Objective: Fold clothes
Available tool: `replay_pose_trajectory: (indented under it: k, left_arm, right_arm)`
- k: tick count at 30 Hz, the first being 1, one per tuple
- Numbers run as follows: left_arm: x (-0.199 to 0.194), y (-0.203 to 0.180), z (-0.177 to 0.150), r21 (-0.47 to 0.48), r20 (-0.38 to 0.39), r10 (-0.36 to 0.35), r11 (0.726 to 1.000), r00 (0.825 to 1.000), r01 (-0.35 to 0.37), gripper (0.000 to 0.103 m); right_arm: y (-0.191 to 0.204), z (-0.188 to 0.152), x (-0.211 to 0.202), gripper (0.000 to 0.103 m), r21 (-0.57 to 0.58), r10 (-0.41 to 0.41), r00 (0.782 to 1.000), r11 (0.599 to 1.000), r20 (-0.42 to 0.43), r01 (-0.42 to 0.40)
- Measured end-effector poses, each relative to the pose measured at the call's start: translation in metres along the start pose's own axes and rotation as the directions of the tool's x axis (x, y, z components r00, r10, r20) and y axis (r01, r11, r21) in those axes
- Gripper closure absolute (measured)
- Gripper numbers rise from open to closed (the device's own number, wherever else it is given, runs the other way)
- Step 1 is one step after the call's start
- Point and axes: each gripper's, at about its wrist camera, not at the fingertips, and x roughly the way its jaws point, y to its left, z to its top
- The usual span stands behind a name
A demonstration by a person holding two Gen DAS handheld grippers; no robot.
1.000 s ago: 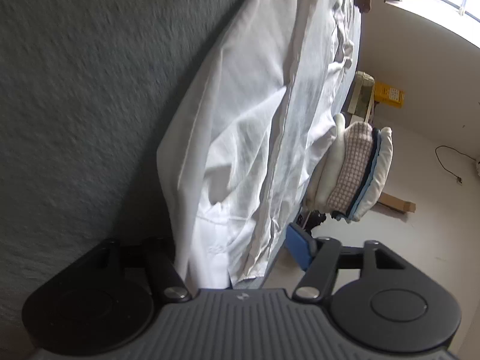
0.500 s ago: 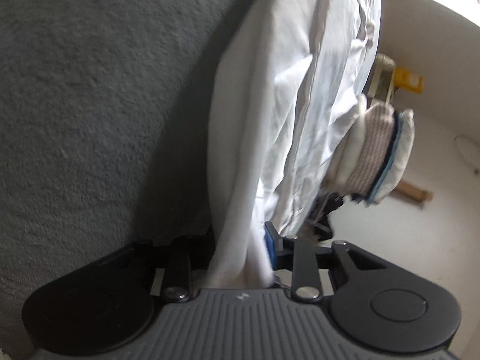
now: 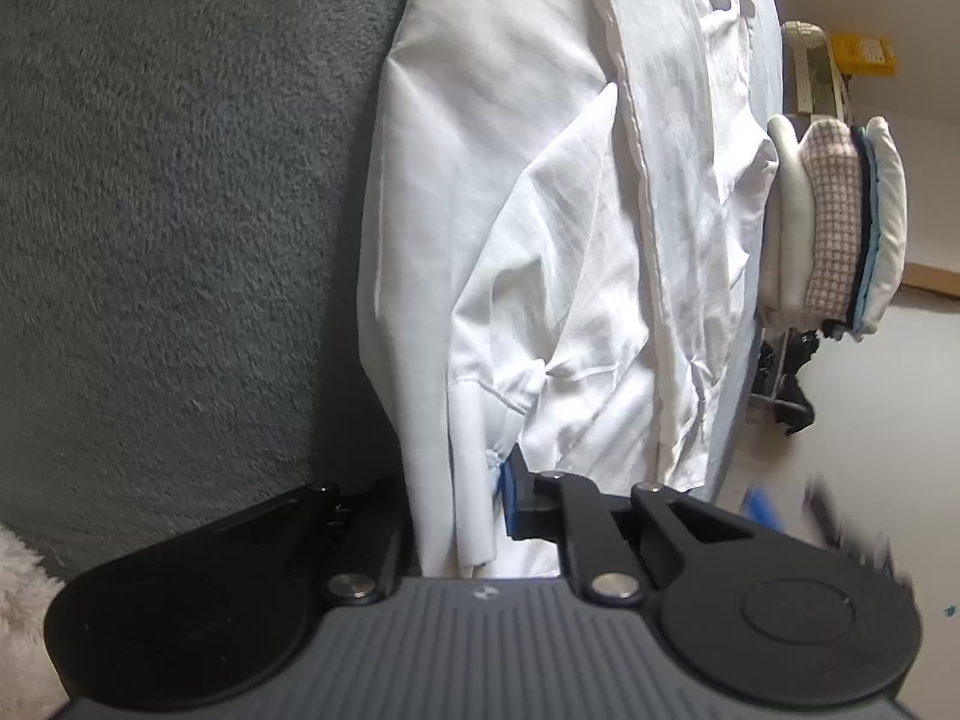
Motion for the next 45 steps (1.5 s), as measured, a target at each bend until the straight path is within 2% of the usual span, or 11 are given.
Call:
replay_pose_trajectory:
  k: [3,9,10,17,26,30,33,35,37,41,45]
  left_arm:
    - [0.001,-0.007,0.000,0.028,0.000,0.031,0.999,1.000,-0.031,0.091]
    - [0.001,-0.013,-0.002,0.086,-0.002,0.091,0.992,0.996,-0.091,0.089]
    - [-0.002,-0.007,-0.001,0.086,-0.006,0.093,0.992,0.996,-0.092,0.089]
    - [0.002,-0.005,0.000,0.091,-0.024,0.082,0.993,0.996,-0.080,0.089]
    - [0.000,-0.002,0.001,0.100,-0.032,0.066,0.993,0.997,-0.062,0.089]
    - [0.000,-0.002,0.001,0.101,-0.034,0.058,0.993,0.998,-0.054,0.088]
    - [-0.002,0.002,-0.001,0.088,-0.034,0.045,0.995,0.998,-0.042,0.088]
    - [-0.003,0.002,-0.003,0.084,-0.037,0.046,0.996,0.998,-0.042,0.088]
    - [-0.004,0.002,-0.005,0.084,-0.038,0.050,0.995,0.998,-0.047,0.087]
    - [-0.003,-0.004,-0.011,0.108,-0.029,0.074,0.992,0.997,-0.071,0.086]
    - [-0.002,-0.012,-0.016,0.150,-0.004,0.105,0.983,0.994,-0.103,0.090]
  right_arm:
    - [-0.052,0.066,0.007,0.049,0.035,-0.073,0.992,0.997,0.103,0.069]
    - [-0.123,0.144,0.060,0.049,0.066,-0.087,0.996,0.994,0.004,0.087]
    - [-0.129,0.147,0.071,0.048,0.072,-0.061,0.998,0.995,-0.025,0.063]
    - [-0.139,0.141,0.071,0.044,0.088,0.070,0.988,0.994,-0.136,-0.058]
    - [-0.146,0.128,0.072,0.042,0.132,0.219,0.937,0.973,-0.273,-0.189]
    - [-0.140,0.120,0.069,0.046,0.113,0.229,0.929,0.972,-0.291,-0.204]
    - [-0.138,0.108,0.070,0.051,0.120,0.245,0.911,0.969,-0.332,-0.217]
    - [-0.132,0.101,0.076,0.063,0.115,0.246,0.898,0.969,-0.365,-0.218]
    - [-0.126,0.097,0.079,0.069,0.088,0.228,0.898,0.974,-0.377,-0.210]
    - [-0.117,0.095,0.084,0.090,0.075,0.213,0.900,0.977,-0.381,-0.200]
    - [-0.107,0.092,0.083,0.097,0.018,0.160,0.904,0.986,-0.396,-0.166]
